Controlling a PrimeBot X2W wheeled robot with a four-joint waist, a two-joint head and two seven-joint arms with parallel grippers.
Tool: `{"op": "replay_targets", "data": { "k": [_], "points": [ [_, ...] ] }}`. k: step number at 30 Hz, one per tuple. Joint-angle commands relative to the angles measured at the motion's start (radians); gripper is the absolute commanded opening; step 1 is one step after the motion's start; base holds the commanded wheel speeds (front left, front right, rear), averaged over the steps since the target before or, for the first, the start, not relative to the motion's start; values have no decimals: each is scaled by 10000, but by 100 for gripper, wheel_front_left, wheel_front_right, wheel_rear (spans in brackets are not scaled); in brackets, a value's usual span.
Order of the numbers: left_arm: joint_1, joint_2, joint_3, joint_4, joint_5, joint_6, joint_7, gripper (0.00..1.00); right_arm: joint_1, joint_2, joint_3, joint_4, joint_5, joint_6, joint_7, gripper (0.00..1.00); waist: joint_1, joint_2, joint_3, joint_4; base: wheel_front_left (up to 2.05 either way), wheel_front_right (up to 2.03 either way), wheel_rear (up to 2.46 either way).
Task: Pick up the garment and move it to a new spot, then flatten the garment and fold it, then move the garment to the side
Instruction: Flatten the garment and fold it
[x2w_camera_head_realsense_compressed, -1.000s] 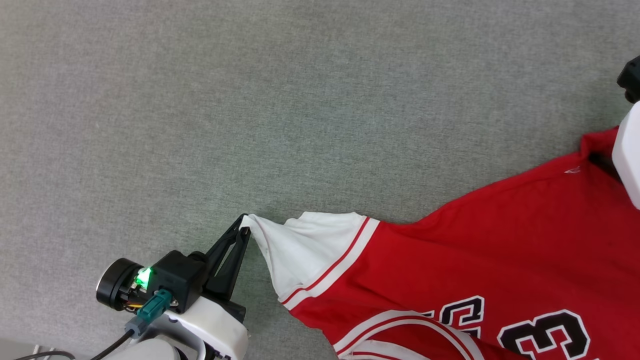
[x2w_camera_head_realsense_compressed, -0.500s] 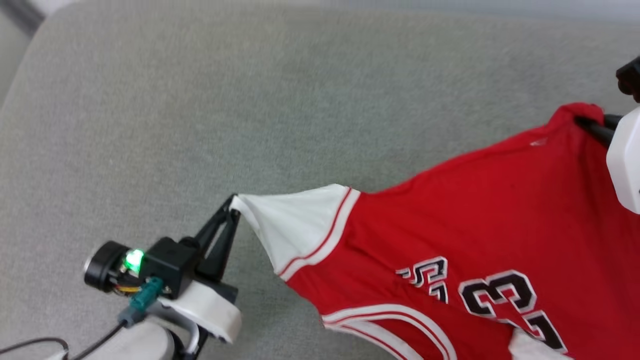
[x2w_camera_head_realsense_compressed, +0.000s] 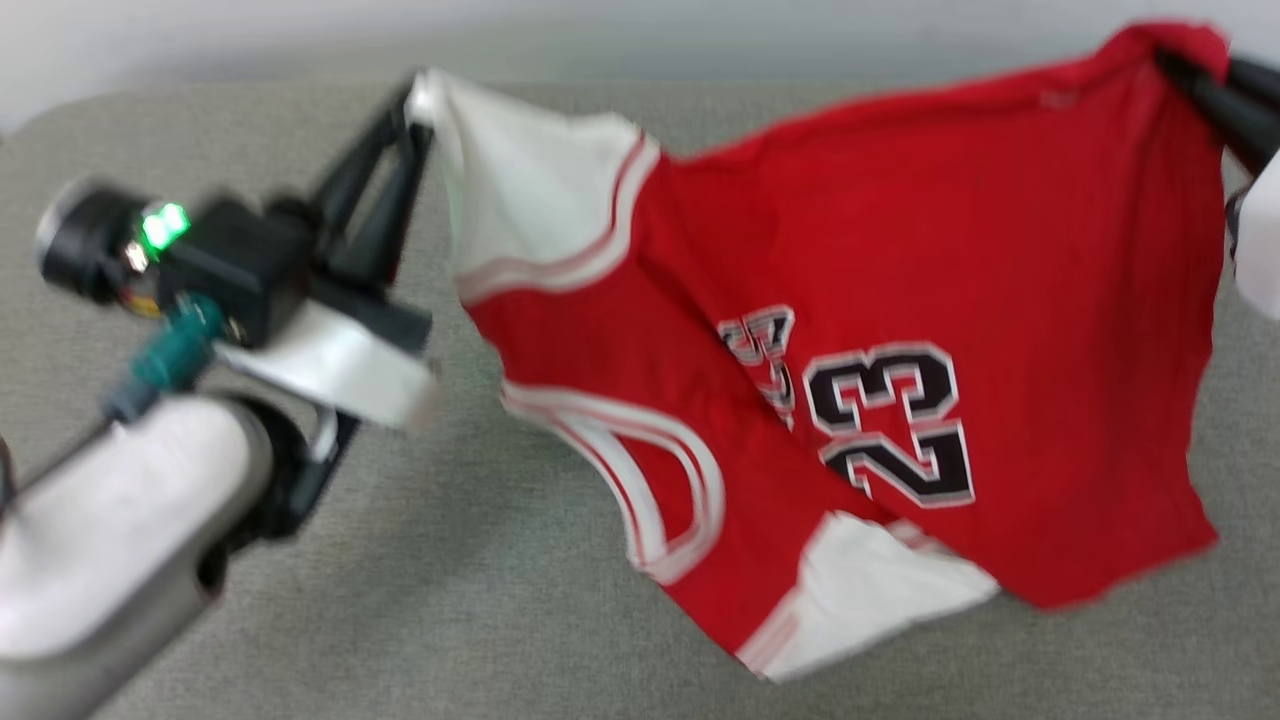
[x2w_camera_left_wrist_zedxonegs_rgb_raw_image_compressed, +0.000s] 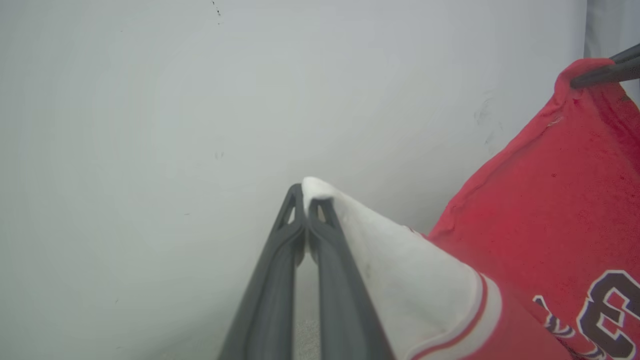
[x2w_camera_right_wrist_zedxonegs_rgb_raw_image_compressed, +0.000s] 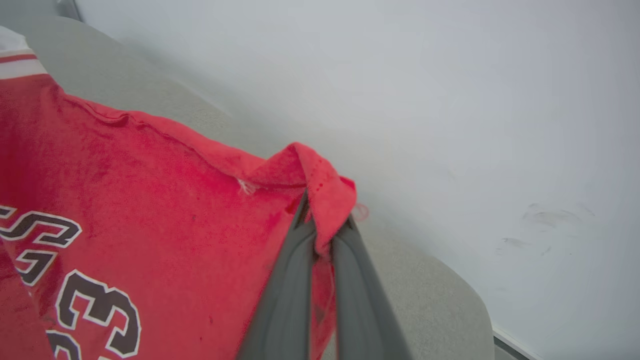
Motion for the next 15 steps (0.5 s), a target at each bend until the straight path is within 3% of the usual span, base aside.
{"op": "replay_targets", "data": {
  "k": [1,5,15],
  "points": [
    [-321,-28,95,52,-1,-99,68,0,-229,160,-104,1,-87,-9,-80,0,0,0,212,-91,0,0,0],
    [-1760,14,453,347,200,-600,467,0,-1103,515,-416,93,-524,-9,-178,0,0,0,741,-216,0,0,0],
    [-5833,-970,1058,2450,604,-2025,1148,0,-4482,1495,-613,1427,-1575,-11,-578,0,0,0,2089,-463,0,0,0]
  ]
}}
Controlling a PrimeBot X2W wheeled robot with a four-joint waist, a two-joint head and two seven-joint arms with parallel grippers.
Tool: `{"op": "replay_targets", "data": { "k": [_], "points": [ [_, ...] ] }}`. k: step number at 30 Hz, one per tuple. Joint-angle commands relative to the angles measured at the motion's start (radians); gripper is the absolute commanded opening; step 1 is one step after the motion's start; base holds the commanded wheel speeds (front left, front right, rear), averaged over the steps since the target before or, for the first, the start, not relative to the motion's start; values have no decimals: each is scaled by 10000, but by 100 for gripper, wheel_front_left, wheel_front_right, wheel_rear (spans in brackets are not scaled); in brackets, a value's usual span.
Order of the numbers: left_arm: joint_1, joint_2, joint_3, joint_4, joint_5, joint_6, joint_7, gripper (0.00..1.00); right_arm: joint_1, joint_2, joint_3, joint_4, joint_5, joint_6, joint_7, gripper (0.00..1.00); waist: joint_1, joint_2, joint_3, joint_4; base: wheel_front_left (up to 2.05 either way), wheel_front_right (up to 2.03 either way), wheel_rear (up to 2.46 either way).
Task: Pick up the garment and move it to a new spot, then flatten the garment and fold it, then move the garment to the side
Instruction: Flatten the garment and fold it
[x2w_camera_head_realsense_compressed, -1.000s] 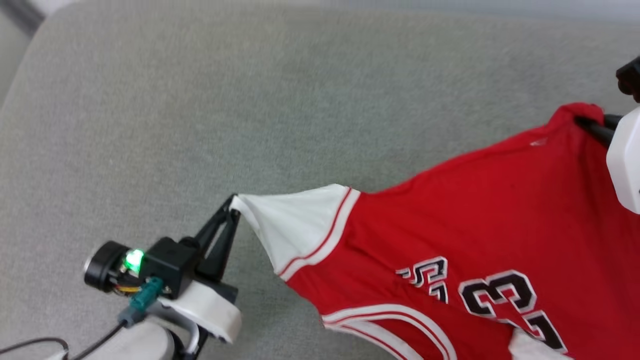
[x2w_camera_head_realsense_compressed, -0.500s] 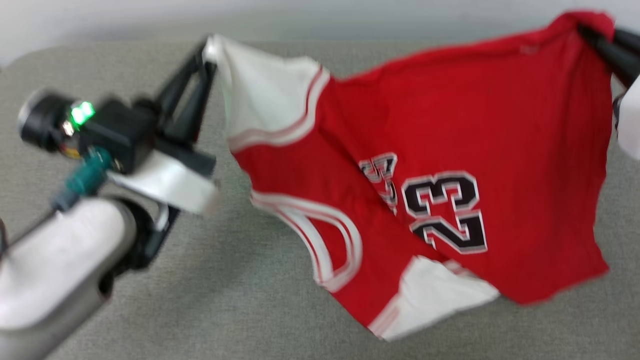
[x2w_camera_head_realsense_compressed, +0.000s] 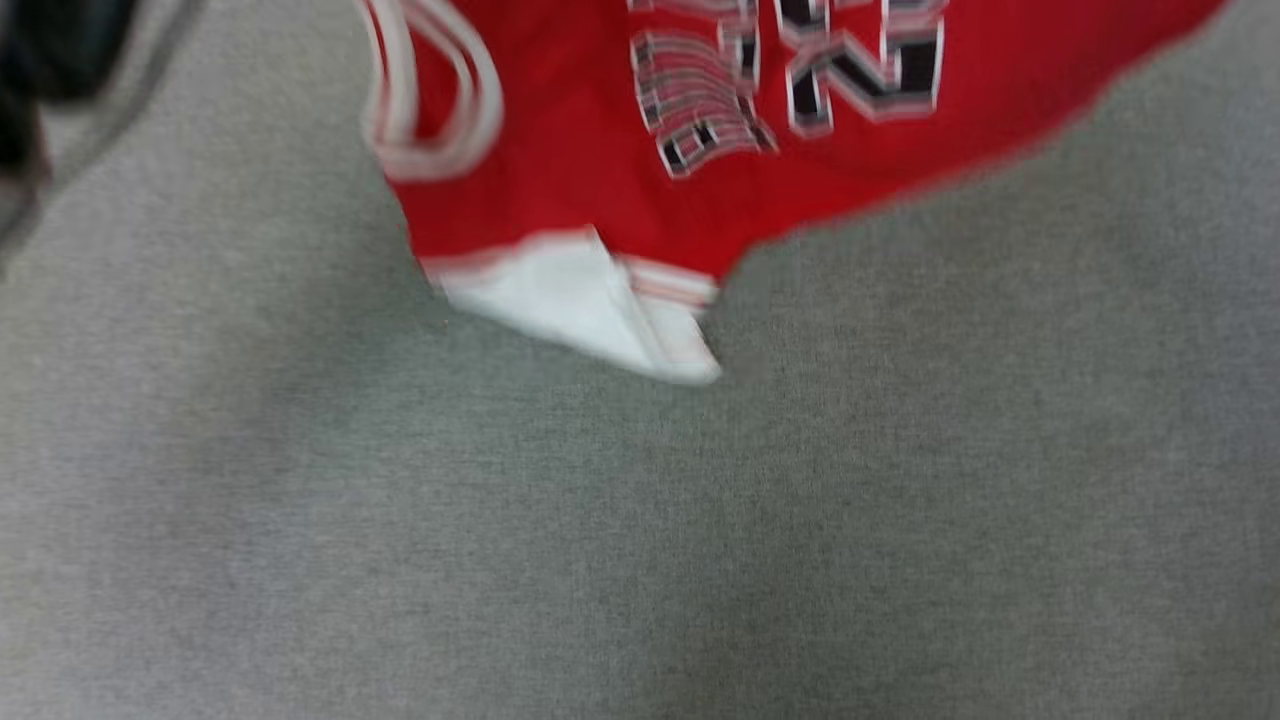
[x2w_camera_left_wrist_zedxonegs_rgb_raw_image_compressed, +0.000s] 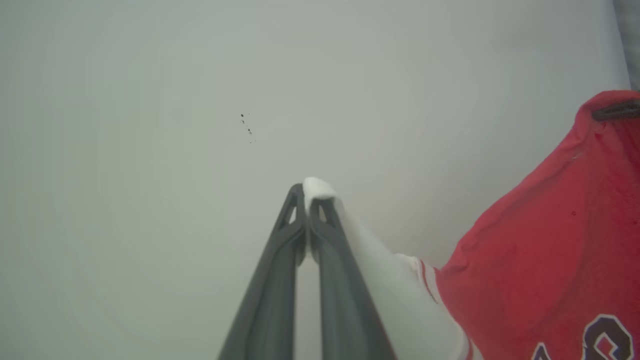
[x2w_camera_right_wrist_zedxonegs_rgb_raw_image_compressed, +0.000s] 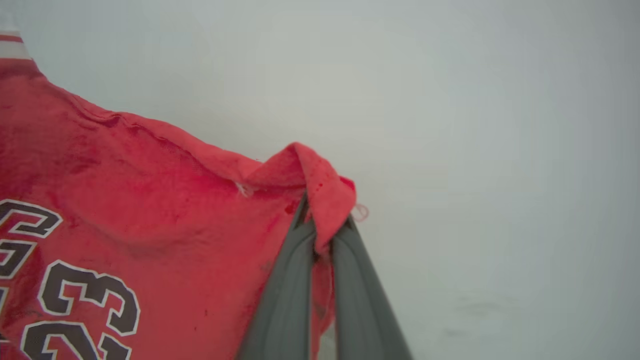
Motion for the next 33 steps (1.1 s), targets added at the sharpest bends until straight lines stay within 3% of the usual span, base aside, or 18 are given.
{"op": "replay_targets", "data": {
  "k": [1,11,18,22,26,33],
  "points": [
    [-503,-142,84,262,103,-111,-9,0,-505,132,12,202,-197,-11,-117,0,-1,0,385,-122,0,0,0],
    [-4562,-1437,457,3225,728,-1171,-311,0,-4067,678,354,2385,-1278,-11,-954,0,-1,0,1426,-175,0,0,0],
    [-5867,-2141,364,5118,886,-1774,-860,0,-5322,1102,684,3975,-1489,-11,-1750,0,-1,0,1770,-166,0,0,0],
    [-5625,-2277,270,5789,817,-1945,-1080,0,-5208,1322,1008,4616,-1339,-9,-1940,0,-1,0,1853,-160,0,0,0],
    [-4786,-2454,-134,6690,773,-2324,-1434,0,-4535,1592,1902,5382,-1007,-11,-2341,0,-1,0,1899,-90,0,0,0],
    [-2835,-2676,-306,7329,307,-2522,-1980,0,-3116,1969,2853,6061,-482,-11,-3123,0,-1,0,1605,-39,0,0,0]
  ]
}}
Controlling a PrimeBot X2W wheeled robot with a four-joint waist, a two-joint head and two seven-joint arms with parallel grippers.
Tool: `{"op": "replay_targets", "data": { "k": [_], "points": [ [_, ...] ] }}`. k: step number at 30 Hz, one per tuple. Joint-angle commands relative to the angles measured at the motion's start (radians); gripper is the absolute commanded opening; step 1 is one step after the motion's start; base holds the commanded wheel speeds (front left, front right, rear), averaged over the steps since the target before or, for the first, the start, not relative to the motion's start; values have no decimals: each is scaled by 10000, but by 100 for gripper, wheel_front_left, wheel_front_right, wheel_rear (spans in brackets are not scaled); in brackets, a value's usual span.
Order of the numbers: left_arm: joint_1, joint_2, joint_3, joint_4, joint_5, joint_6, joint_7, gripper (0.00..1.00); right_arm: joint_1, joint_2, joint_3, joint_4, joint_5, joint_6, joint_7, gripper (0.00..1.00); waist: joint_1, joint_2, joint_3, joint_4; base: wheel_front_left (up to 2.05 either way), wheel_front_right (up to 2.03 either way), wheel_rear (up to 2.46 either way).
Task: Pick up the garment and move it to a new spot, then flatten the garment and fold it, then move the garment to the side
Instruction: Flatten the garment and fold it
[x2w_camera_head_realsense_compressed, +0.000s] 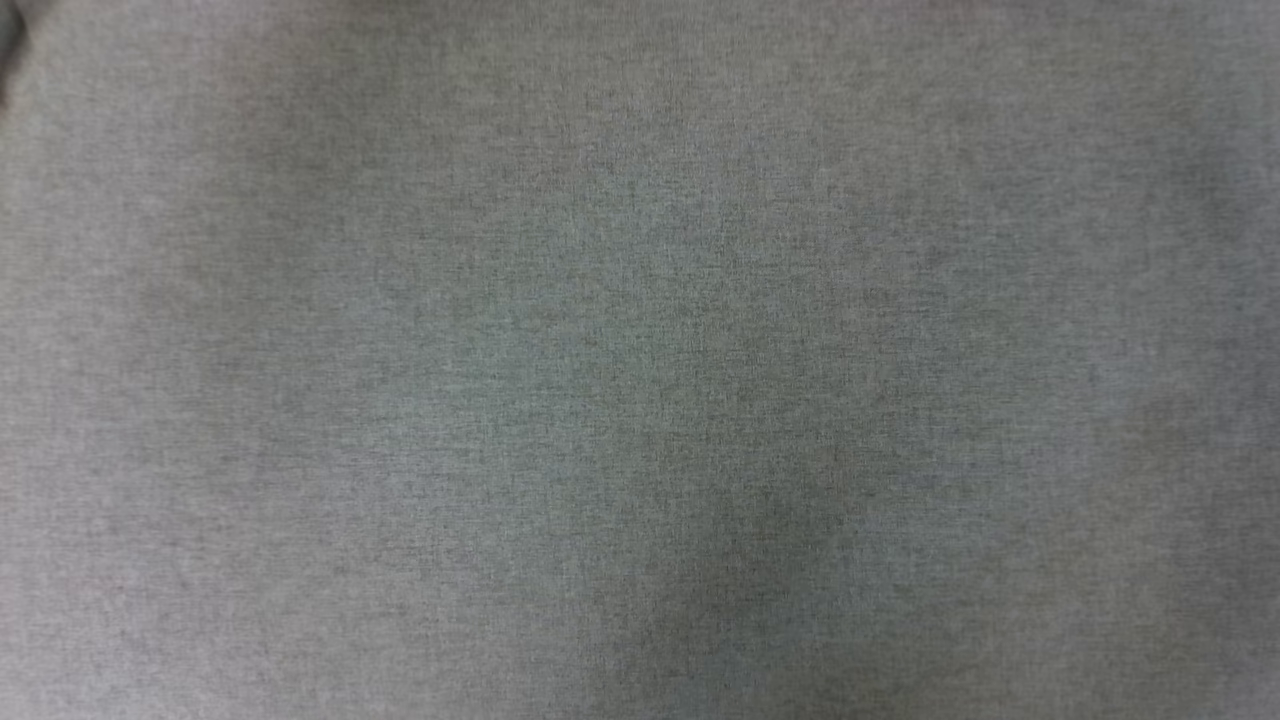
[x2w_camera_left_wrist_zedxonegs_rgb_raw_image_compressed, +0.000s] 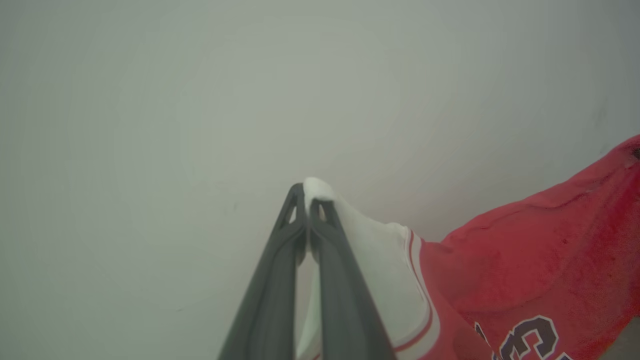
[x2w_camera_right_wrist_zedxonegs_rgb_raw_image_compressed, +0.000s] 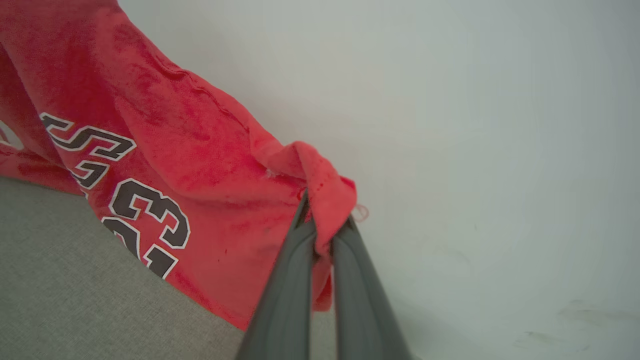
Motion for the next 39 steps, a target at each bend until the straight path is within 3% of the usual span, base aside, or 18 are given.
{"op": "replay_targets", "data": {
  "k": [1,5,9,21,31,39],
  "points": [
    [244,-13,-31,9,4,15,-74,0,196,44,64,62,59,-11,-77,0,-1,0,-109,9,0,0,0],
    [1888,201,-41,-277,-288,33,-261,0,1264,145,611,222,521,-11,-611,0,-1,0,-500,-29,0,0,0],
    [3737,552,-97,-1004,-345,266,-347,0,2463,-166,1595,-42,890,-11,-889,0,-1,0,-1056,37,0,0,0],
    [9911,1989,40,-4665,-1024,1707,-368,0,6105,-1579,3169,-1327,2316,-13,-1504,0,-1,0,-3309,132,0,0,0],
    [13969,2950,-696,-6830,-2052,2761,50,0,9213,-2743,3080,-2393,3015,-11,-1623,0,-1,0,-4738,219,0,0,0],
    [16622,3206,-679,-7943,-3217,3594,-144,0,11879,-3400,1892,-3280,3153,-13,-1818,0,-1,0,-5435,293,0,0,0]
  ]
}}
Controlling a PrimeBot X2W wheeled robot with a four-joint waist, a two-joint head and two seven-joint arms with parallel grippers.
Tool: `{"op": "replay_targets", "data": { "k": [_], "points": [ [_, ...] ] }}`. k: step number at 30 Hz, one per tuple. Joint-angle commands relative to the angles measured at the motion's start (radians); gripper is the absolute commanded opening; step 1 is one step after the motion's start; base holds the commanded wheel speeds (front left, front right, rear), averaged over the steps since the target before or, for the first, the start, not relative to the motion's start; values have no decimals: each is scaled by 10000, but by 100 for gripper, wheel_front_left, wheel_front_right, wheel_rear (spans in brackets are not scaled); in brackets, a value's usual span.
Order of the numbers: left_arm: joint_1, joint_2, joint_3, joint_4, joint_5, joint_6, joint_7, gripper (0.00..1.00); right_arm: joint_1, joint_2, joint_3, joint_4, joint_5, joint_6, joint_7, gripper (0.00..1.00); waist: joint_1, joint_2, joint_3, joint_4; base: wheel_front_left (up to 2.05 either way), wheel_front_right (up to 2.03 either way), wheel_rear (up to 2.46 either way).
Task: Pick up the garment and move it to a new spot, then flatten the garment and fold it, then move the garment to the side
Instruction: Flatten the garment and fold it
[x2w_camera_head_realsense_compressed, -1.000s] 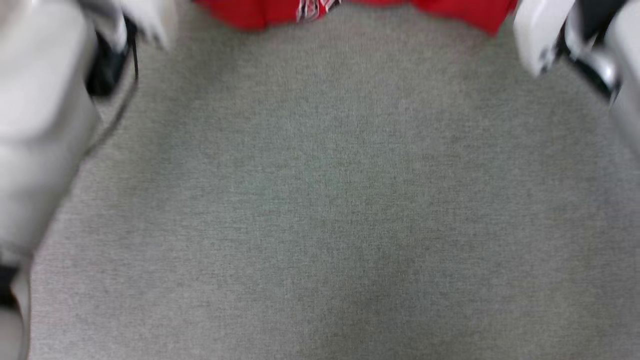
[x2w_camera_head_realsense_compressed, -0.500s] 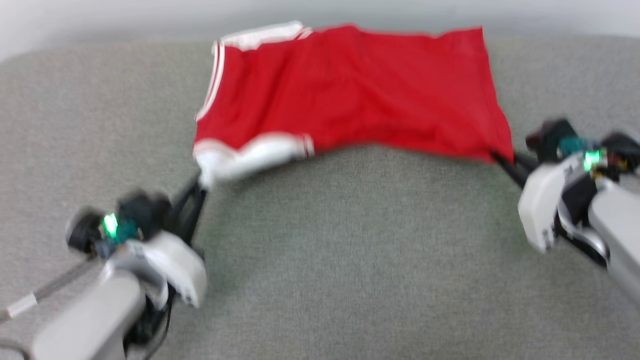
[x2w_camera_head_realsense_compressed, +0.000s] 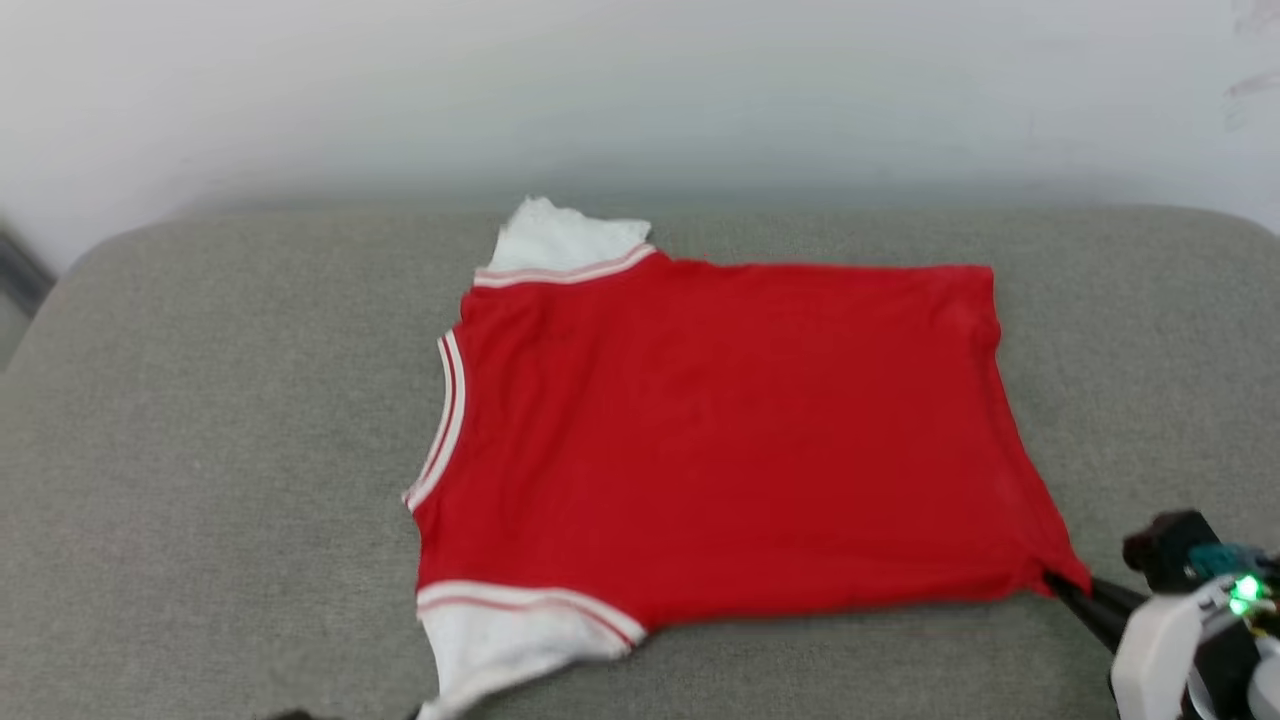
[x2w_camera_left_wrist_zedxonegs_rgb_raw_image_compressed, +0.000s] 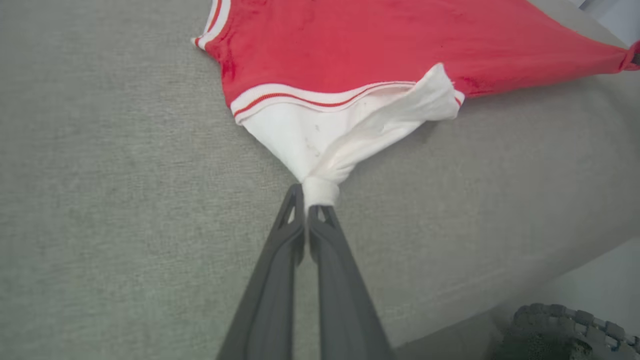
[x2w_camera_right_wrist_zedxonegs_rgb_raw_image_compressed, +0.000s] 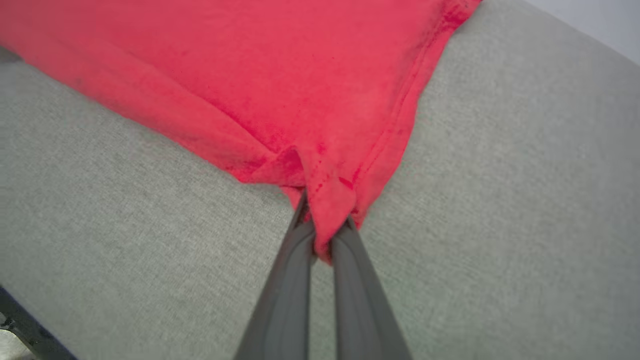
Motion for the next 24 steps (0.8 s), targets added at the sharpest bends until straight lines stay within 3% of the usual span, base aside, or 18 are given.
{"op": "replay_targets", "data": {
  "k": [1,10,18,24],
  "points": [
    [261,38,-67,-98,-71,56,-14,0,353,-86,-171,-100,41,-14,15,0,3,0,-175,56,0,0,0],
    [1353,88,-601,-646,-380,204,239,0,2781,-179,-1784,-1192,-232,-13,643,0,3,0,-511,162,0,0,0],
    [250,191,-100,-632,337,340,38,0,3104,271,-3267,-2147,-983,-13,1253,0,3,0,-298,48,0,0,0],
    [-1070,299,406,-515,861,139,-16,0,2825,606,-4329,-2888,-1440,-13,1693,0,3,0,117,-101,0,0,0]
  ]
}}
